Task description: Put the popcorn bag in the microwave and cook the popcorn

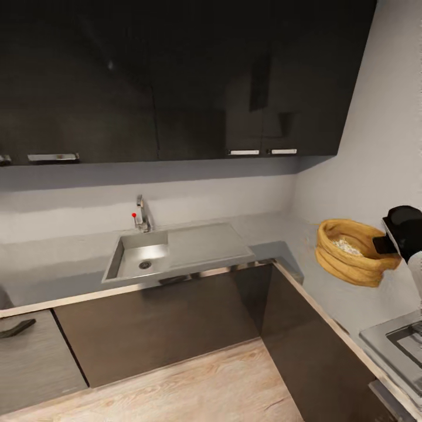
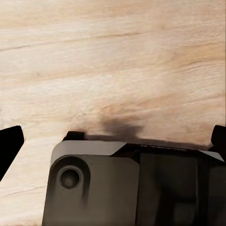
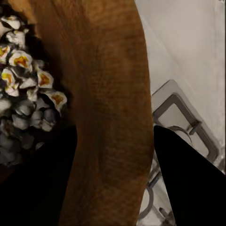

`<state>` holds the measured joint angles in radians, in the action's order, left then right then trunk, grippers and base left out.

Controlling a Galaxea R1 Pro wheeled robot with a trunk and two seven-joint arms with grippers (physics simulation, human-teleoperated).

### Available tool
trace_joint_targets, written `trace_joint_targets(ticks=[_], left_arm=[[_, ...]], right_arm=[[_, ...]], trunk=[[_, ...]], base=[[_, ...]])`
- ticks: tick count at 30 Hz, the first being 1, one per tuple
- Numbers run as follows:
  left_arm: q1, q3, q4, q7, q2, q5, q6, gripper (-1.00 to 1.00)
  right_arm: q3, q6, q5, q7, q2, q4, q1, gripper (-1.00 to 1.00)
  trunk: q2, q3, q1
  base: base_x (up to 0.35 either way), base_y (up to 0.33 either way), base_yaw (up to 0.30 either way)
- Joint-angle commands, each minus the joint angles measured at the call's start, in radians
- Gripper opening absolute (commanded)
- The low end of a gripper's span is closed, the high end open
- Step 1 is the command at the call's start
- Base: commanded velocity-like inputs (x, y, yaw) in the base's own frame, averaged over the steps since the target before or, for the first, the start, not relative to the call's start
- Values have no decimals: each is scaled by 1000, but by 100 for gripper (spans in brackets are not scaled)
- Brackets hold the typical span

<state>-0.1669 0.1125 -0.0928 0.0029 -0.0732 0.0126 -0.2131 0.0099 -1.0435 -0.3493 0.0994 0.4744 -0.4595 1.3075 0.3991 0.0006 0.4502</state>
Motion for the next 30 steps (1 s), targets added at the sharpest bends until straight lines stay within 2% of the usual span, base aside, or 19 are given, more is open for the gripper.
trace_joint_targets(ticks=[1,3,4,7,14,24,28,30], left_arm=[[0,4,1,0,0,1,-3,100],[0,4,1,1,0,1,-3,100],[0,4,1,0,0,1,-3,100],[0,4,1,0,0,0,-3,100],[0,3,1,0,0,0,-3,100],[0,4,1,0,0,1,-3,100],[0,4,1,0,0,1,-3,100],[0,4,1,0,0,1,-3,100]], right_arm=[[-66,-4,-5,-66,-21,-1,1,-100],[-154,-4,-5,-137,-59,3,3,-100],[-186,-4,-5,-151,-69,20,5,-100],[-221,-4,-2,-162,-78,71,8,-100],[-230,-4,0,-164,-91,84,9,-100],[-229,-4,-2,-165,-90,151,9,-100],[-232,-4,1,-165,-89,146,10,-100],[-252,-4,0,-173,-92,145,11,-100]], trunk=[[1,-1,0],[1,-1,0],[1,-1,0],[1,-1,0],[1,-1,0],[1,-1,0],[1,-1,0],[1,-1,0]], base=[[-330,151,0],[-325,142,0],[-309,128,0],[-188,78,0],[-10,4,0],[-2,1,0],[-214,70,0],[-314,108,0]])
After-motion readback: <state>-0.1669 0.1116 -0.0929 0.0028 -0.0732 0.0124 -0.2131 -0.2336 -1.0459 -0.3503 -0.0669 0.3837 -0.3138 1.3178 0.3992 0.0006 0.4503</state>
